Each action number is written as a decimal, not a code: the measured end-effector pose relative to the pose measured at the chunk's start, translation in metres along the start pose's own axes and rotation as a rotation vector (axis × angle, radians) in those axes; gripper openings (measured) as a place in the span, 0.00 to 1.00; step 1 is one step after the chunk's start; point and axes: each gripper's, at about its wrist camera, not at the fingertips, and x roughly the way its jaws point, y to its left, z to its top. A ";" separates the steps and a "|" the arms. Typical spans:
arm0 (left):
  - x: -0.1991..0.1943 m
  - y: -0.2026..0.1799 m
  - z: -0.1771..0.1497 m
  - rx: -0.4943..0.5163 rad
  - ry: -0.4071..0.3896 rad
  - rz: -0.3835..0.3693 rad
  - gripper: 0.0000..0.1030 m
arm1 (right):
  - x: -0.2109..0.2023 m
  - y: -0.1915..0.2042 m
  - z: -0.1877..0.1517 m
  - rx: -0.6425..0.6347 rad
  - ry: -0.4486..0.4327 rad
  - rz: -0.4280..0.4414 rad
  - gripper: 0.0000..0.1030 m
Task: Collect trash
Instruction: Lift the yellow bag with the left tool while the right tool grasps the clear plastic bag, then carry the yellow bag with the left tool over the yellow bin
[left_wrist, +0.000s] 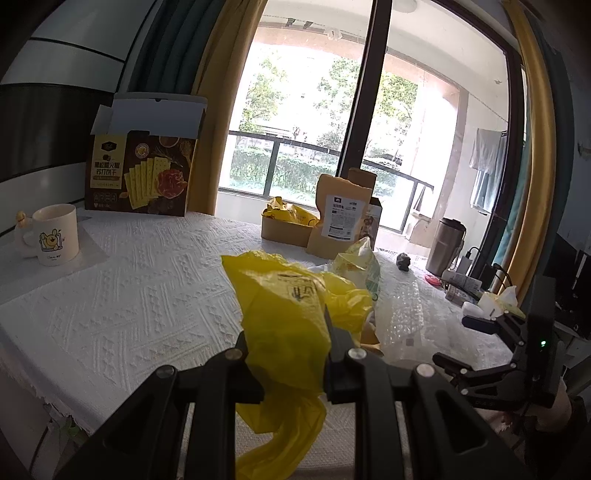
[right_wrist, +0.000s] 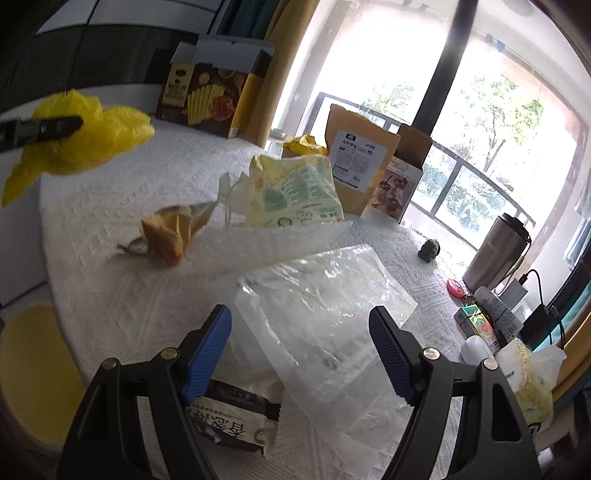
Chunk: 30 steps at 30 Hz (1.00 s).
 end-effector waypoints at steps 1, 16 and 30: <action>0.000 0.001 0.000 -0.001 0.000 0.001 0.20 | 0.003 0.001 0.000 -0.006 0.005 -0.007 0.73; -0.014 0.000 0.003 0.003 -0.027 -0.008 0.20 | -0.010 -0.015 0.019 0.039 -0.152 -0.124 0.01; -0.079 -0.026 0.018 0.046 -0.130 -0.025 0.20 | -0.125 -0.060 0.034 0.146 -0.420 -0.256 0.00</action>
